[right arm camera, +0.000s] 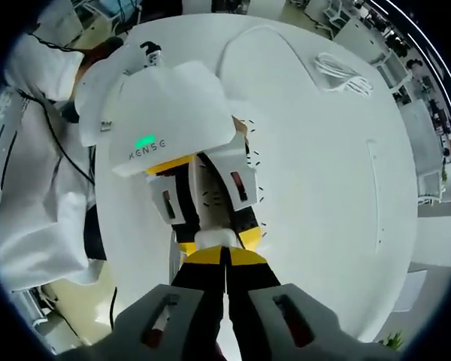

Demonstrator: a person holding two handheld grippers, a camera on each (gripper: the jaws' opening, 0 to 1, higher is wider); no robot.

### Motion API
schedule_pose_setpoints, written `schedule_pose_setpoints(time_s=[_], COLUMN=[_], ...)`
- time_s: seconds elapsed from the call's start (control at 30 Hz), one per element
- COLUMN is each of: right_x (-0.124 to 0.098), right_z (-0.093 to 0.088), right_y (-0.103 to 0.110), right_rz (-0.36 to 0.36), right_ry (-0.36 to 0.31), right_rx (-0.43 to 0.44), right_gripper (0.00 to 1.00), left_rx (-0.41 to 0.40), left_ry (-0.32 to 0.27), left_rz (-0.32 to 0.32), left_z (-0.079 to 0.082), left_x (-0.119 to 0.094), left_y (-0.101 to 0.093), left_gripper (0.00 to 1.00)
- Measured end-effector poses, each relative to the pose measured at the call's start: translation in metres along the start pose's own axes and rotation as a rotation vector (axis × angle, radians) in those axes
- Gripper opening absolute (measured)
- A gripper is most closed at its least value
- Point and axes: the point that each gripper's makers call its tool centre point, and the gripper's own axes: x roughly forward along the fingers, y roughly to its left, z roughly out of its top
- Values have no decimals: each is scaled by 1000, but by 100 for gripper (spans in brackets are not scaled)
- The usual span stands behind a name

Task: Straighten the power strip on the desk, plug the charger into it

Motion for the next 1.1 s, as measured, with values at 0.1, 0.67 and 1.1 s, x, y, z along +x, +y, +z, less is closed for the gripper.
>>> schedule_pose_setpoints(time_s=[0.1,0.67,1.1], right_x=[0,-2,-1], right_z=[-4,-2,1], right_y=[2,3,5], right_rz=[8,9,-23], right_ry=[3,-22,11], right_rx=[-7,-43,-104], right_gripper=[0,1,0], left_rx=[-8,-7,-22], left_ry=[-4,-42,-45], left_rz=[-10,-34,-29], left_z=[2,8,8], left_x=[-2,-11,-8], left_y=[-1,-2,0], left_gripper=[33,32,31])
